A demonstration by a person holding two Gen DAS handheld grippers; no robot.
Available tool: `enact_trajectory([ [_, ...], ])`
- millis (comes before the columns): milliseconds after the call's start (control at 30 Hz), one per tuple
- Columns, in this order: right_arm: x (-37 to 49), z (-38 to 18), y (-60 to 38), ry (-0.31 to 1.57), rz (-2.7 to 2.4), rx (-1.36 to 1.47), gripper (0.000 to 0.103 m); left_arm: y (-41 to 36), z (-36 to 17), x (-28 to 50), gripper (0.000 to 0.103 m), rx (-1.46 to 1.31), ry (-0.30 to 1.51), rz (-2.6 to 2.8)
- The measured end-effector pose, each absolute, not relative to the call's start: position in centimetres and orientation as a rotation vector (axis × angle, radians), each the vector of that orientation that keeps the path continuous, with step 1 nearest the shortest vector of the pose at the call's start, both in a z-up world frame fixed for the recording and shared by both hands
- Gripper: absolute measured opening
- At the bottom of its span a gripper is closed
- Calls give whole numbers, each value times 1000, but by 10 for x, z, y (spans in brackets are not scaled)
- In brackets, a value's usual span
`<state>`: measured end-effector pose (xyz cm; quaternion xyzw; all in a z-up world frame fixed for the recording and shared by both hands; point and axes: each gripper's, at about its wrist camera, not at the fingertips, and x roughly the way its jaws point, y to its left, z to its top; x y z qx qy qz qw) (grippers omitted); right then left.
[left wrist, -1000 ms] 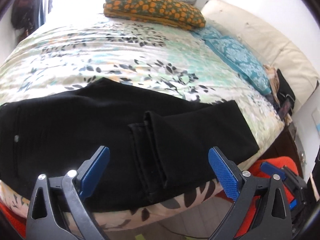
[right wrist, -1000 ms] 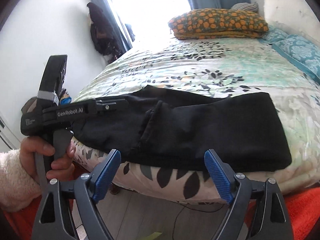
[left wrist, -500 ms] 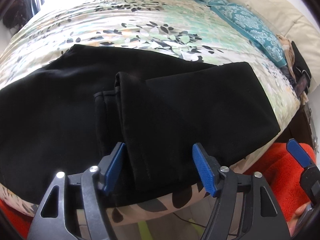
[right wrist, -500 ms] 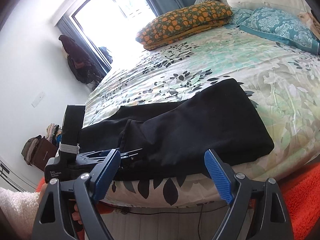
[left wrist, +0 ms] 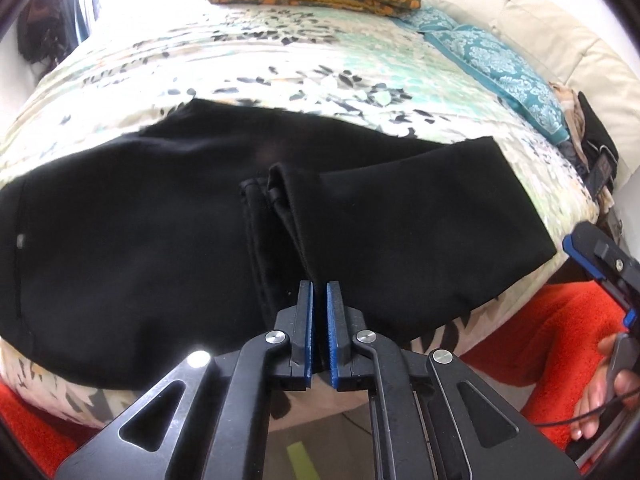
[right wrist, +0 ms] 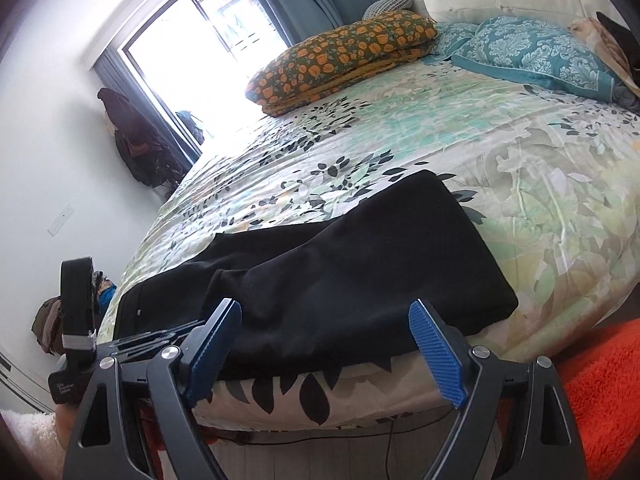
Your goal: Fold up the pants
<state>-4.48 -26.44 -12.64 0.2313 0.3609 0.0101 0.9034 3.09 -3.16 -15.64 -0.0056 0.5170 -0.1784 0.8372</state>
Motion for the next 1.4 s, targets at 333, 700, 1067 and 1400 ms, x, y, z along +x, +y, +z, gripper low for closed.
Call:
enact_trajectory([
  [333,35,-195,-218,1009,17,113,100,10,-145,42,73,-194,1050,-277],
  [700,30,-199,-211,989,20,61,103,-48,-173,79,66,-34,1194,-374],
  [1067,1,-145,-258,773,-91,186,102,-66,-150,93,12,30,1091,-421],
  [1400,-5,-150,-330,765,-203,436,101,-72,-172,93,18,145,1086,-384],
])
